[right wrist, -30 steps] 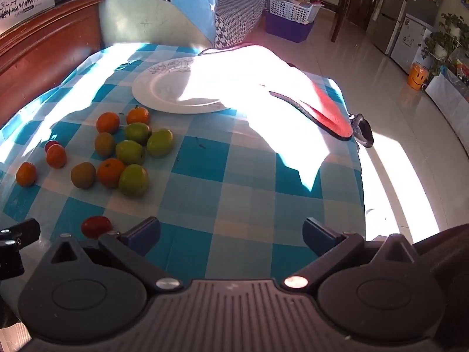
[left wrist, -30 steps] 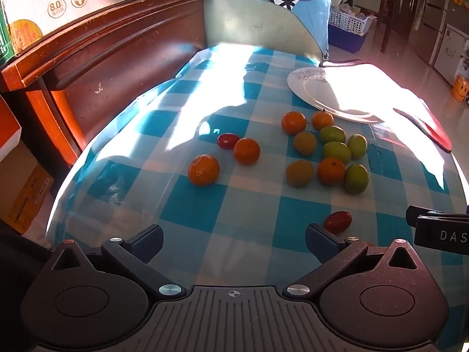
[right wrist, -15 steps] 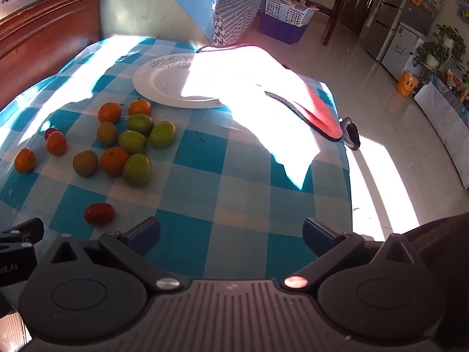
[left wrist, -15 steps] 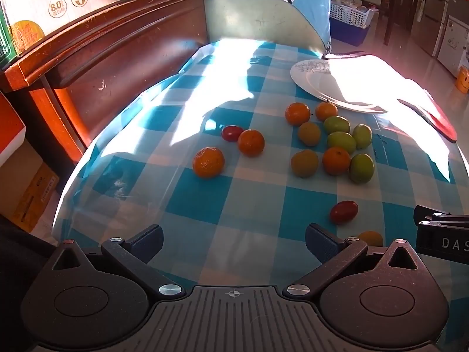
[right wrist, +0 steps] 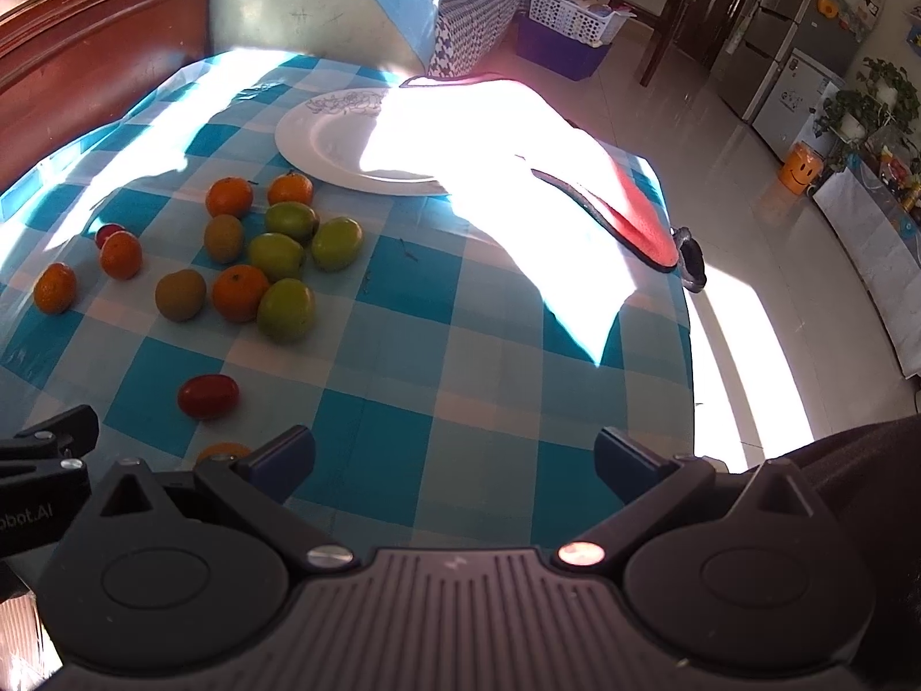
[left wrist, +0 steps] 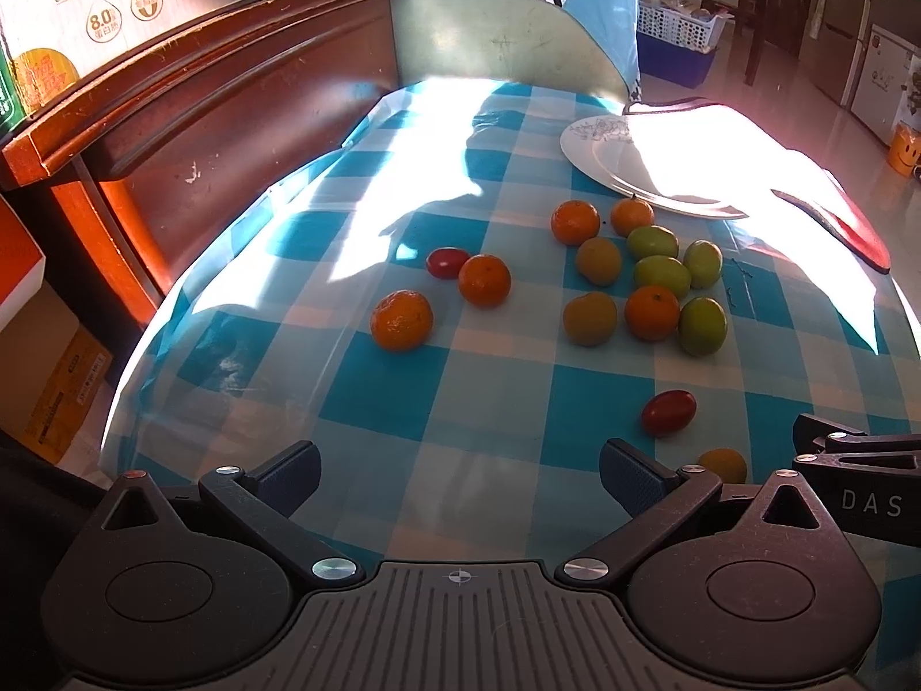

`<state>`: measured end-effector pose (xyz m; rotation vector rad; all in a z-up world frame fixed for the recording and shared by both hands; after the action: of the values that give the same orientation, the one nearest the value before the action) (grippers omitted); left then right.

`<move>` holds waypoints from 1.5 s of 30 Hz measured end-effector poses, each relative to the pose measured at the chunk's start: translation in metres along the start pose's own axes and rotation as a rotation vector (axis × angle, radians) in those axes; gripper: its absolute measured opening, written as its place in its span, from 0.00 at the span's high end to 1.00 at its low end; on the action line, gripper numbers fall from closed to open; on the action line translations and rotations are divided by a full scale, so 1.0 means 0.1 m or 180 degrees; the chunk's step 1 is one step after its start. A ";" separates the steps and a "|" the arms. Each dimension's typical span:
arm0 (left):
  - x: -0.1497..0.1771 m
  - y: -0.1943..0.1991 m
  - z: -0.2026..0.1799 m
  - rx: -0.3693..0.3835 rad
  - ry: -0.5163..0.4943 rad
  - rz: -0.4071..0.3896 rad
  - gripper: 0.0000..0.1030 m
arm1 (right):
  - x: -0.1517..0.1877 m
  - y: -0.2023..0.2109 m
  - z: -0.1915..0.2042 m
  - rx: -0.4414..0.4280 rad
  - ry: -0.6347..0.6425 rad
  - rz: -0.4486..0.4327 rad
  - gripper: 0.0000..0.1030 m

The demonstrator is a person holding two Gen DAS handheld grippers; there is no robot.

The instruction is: Organize fruits

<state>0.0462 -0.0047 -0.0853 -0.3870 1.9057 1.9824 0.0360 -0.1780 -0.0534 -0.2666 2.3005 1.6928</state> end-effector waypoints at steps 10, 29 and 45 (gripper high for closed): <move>-0.01 0.02 0.00 0.0054 -0.0049 -0.0014 0.00 | 0.00 0.02 0.08 -0.0077 0.0097 -0.0015 0.01; -0.01 0.05 -0.05 0.0112 -0.0119 -0.0045 0.00 | 0.01 0.00 0.08 -0.0176 0.0055 -0.0017 0.01; -0.01 0.09 -0.05 0.0153 -0.0148 -0.0064 0.00 | 0.02 0.02 0.09 -0.0244 0.0063 -0.0041 0.01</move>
<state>0.0428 -0.0101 -0.0773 -0.3427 1.9094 1.9124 0.0345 -0.1687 -0.0549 -0.3143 2.2456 1.7822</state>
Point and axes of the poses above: each gripper's, at about its wrist camera, not at the fingertips, and y roughly against the way its jaws point, z to its left, x to its underside, the point moved 10 cm from there along -y, roughly the way its jaws point, and after that the axes turned 11 degrees about z, right-handed, at the moved point
